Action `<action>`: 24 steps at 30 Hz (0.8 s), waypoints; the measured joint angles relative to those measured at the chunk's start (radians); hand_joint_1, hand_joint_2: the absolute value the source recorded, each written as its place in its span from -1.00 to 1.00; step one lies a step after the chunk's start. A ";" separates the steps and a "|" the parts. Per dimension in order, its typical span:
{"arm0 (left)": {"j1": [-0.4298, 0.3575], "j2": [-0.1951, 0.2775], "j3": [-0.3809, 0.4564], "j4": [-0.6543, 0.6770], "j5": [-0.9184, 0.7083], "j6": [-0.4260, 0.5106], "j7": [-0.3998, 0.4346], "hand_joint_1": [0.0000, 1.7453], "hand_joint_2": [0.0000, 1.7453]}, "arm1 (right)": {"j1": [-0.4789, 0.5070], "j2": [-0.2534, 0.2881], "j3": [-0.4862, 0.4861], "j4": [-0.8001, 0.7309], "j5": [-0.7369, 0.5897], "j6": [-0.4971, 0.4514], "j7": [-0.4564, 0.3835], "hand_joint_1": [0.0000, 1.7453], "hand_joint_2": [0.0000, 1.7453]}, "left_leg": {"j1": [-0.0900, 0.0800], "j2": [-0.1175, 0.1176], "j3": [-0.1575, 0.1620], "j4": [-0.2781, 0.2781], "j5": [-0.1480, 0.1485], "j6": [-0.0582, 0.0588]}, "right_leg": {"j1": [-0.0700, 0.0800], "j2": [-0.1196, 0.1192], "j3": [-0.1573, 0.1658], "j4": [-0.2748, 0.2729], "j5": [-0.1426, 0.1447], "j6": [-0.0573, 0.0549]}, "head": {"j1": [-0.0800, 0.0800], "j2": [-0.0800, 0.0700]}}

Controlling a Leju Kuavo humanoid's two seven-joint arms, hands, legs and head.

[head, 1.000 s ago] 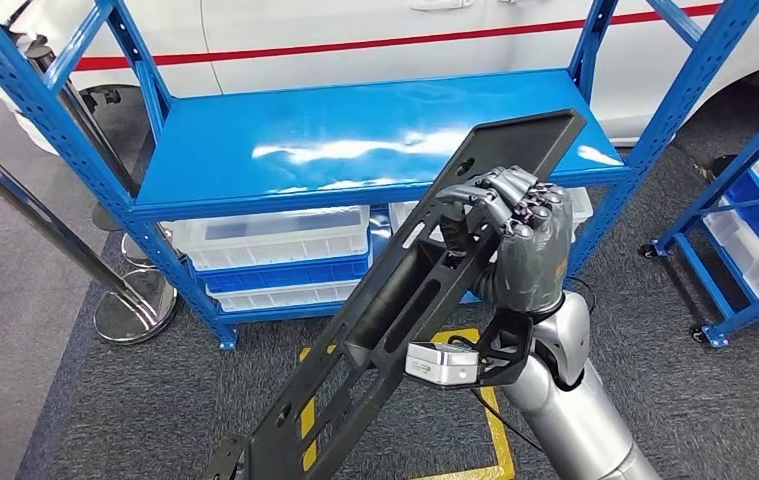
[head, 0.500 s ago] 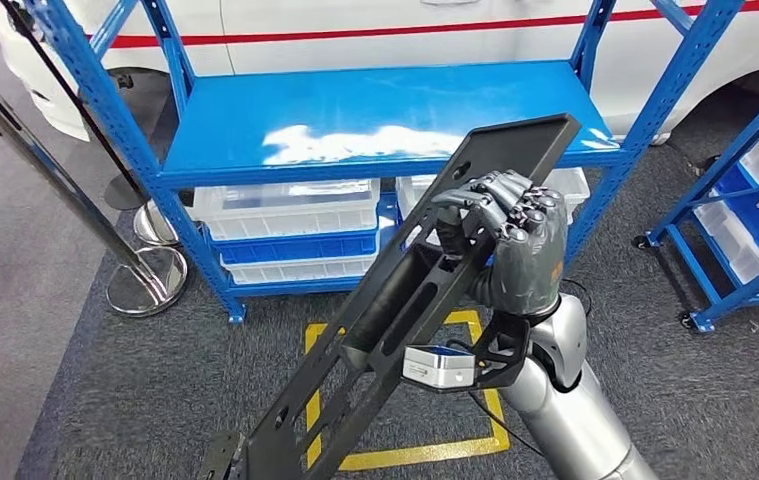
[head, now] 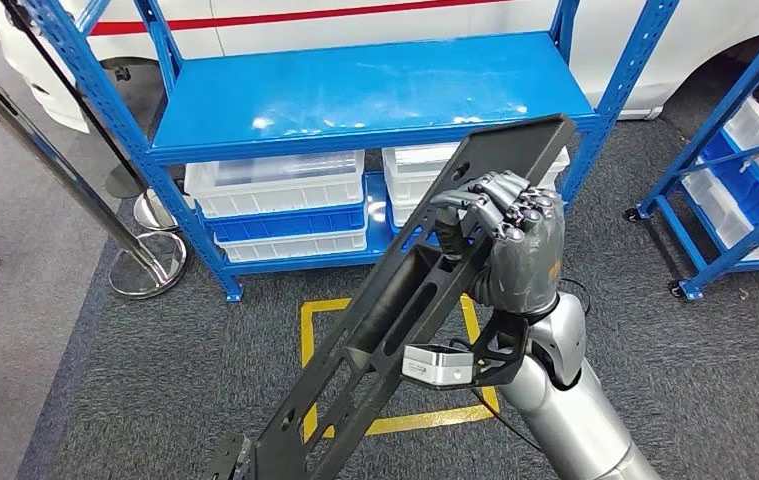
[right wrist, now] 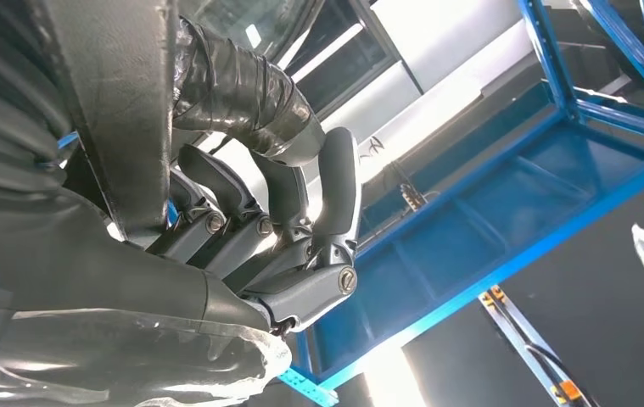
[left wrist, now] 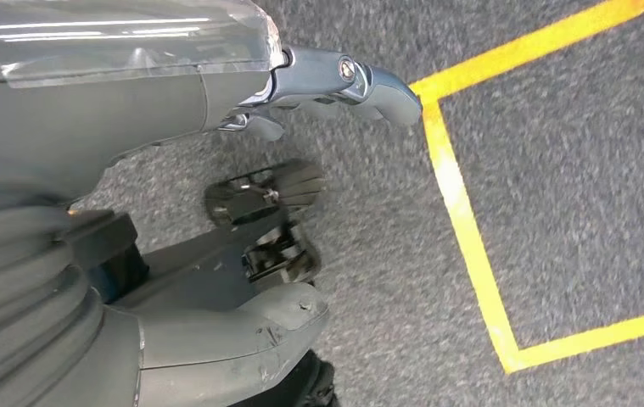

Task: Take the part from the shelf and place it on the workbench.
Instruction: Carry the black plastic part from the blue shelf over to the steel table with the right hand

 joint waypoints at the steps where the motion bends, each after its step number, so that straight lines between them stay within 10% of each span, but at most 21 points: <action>1: 0.000 0.000 0.000 0.000 0.000 0.000 0.000 -1.00 1.00 | 0.000 0.000 0.001 0.000 0.000 0.000 0.000 1.00 1.00 | 0.000 0.000 -0.018 0.068 -0.046 -0.002 | 0.002 -0.001 -0.011 0.000 0.008 -0.004 | 0.000 0.000; 4: -0.001 0.000 -0.003 0.000 0.002 -0.001 -0.001 -1.00 1.00 | -0.001 0.000 0.004 0.005 -0.001 0.000 -0.001 1.00 1.00 | 0.000 0.000 -0.006 0.153 -0.081 0.002 | 0.010 -0.001 -0.045 0.004 0.030 -0.009 | 0.000 0.000; 8: -0.010 0.002 -0.008 0.001 0.006 -0.001 -0.004 -1.00 1.00 | -0.005 -0.001 0.005 0.008 -0.002 0.000 -0.002 1.00 1.00 | -0.016 -0.008 0.166 -0.076 -0.017 0.038 | 0.013 0.000 -0.068 0.009 0.053 -0.003 | 0.000 0.000; 10: -0.014 0.004 -0.008 0.001 0.007 -0.001 -0.006 -1.00 1.00 | -0.008 -0.001 0.005 0.008 -0.004 0.000 -0.003 1.00 1.00 | -0.024 -0.010 0.193 -0.131 -0.016 0.051 | 0.005 -0.002 -0.073 0.004 0.069 0.009 | 0.000 0.000; 13: -0.015 0.003 -0.010 0.001 0.012 -0.001 -0.008 -1.00 1.00 | -0.009 -0.002 0.005 0.008 -0.006 -0.001 -0.003 1.00 1.00 | -0.024 -0.004 0.193 -0.172 0.025 0.062 | 0.000 -0.001 -0.079 -0.003 0.072 0.022 | 0.000 0.000; 17: -0.020 0.001 -0.014 0.001 0.016 -0.002 -0.009 -1.00 1.00 | -0.011 -0.005 0.006 0.009 -0.010 -0.002 -0.003 1.00 1.00 | -0.017 0.004 0.153 -0.187 0.073 0.062 | -0.007 0.002 -0.137 0.191 -0.084 0.042 | 0.001 0.000; 19: -0.019 0.000 -0.016 0.001 0.016 -0.002 -0.009 -1.00 1.00 | -0.010 -0.006 0.006 0.010 -0.010 -0.002 -0.003 1.00 1.00 | -0.014 0.006 0.117 -0.171 0.088 0.055 | -0.017 0.002 -0.136 0.256 -0.091 0.055 | 0.000 0.000; 22: -0.020 0.001 -0.016 0.001 0.016 -0.002 -0.009 -1.00 1.00 | -0.011 -0.008 0.006 0.010 -0.010 -0.002 -0.003 1.00 1.00 | -0.004 0.007 0.056 -0.133 0.107 0.036 | -0.032 0.001 -0.027 0.140 -0.041 0.079 | 0.001 0.000; 24: -0.020 0.002 -0.016 0.001 0.016 -0.002 -0.009 -1.00 1.00 | -0.010 -0.008 0.007 0.010 -0.010 -0.002 -0.004 1.00 1.00 | -0.002 0.004 0.027 -0.107 0.116 0.023 | -0.029 0.005 0.021 0.061 -0.055 0.073 | -0.001 0.000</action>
